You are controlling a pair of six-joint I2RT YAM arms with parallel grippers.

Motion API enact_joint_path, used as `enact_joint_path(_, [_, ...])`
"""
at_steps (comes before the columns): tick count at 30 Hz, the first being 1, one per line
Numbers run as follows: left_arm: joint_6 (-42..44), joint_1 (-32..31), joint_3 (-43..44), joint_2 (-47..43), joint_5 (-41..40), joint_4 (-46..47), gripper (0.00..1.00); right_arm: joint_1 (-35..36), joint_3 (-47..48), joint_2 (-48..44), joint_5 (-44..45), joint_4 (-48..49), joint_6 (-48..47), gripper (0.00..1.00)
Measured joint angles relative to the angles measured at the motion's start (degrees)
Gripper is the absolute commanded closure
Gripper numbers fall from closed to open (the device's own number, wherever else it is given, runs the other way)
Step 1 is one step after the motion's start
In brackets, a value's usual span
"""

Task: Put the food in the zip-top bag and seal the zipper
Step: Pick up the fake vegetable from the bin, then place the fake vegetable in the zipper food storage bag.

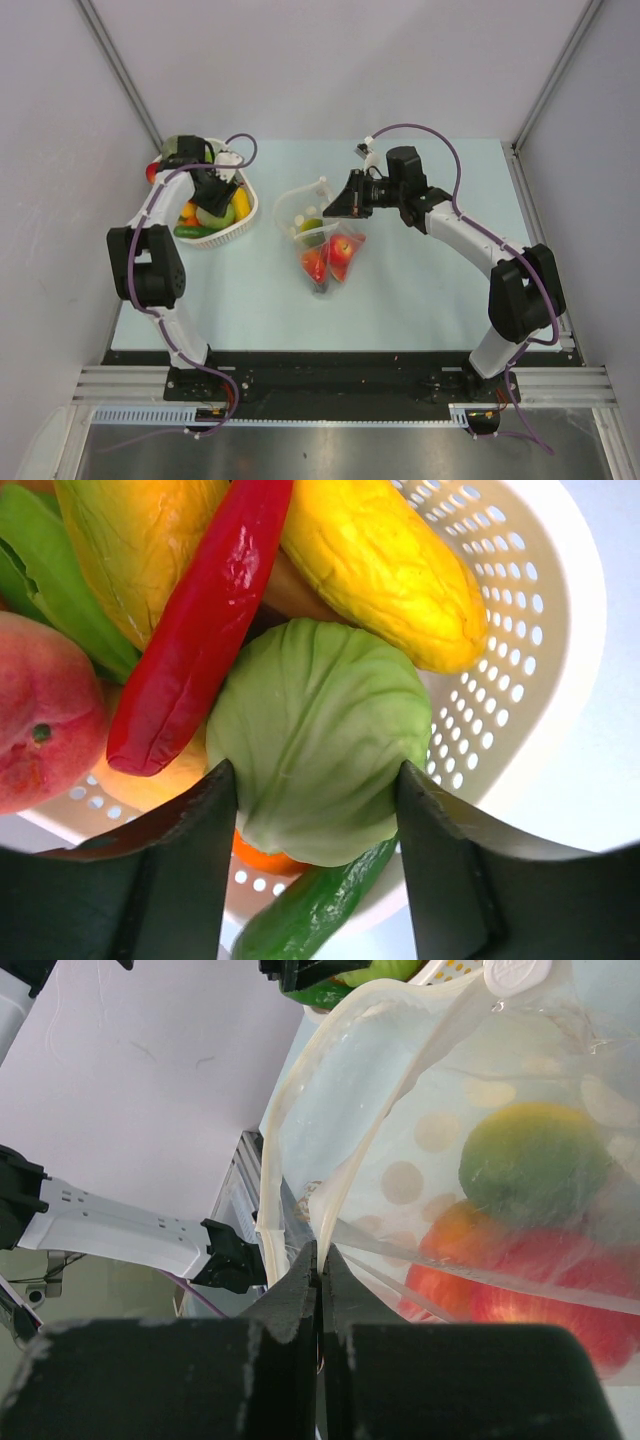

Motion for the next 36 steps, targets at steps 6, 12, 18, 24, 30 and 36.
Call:
enact_joint_path(6, [-0.6,0.0,0.0,-3.4,0.2,-1.7,0.52,0.1,0.0,0.0,0.0,0.0,0.0,1.0])
enact_joint_path(12, [-2.0,0.0,3.1,-5.8,0.7,-4.1,0.55,0.3,0.0,0.0,0.0,0.0,-0.2,1.0])
enact_joint_path(18, [-5.2,-0.5,11.2,-7.6,7.7,-8.3,0.52,0.3,0.0,0.0,-0.1,0.0,-0.9,1.0])
enact_joint_path(24, [-9.9,-10.8,13.0,-18.9,18.8,-8.0,0.51,0.5,0.0,0.4,-0.4,0.3,-0.9,1.0])
enact_joint_path(30, [-15.0,-23.6,6.1,-28.4,24.3,-2.6,0.51,0.7,0.0,0.5,-2.1,2.1,-0.7,1.0])
enact_joint_path(36, [-18.0,-26.1,-2.4,-26.1,22.4,-0.6,0.53,0.1,-1.8,0.3,-3.9,5.9,-0.6,1.0])
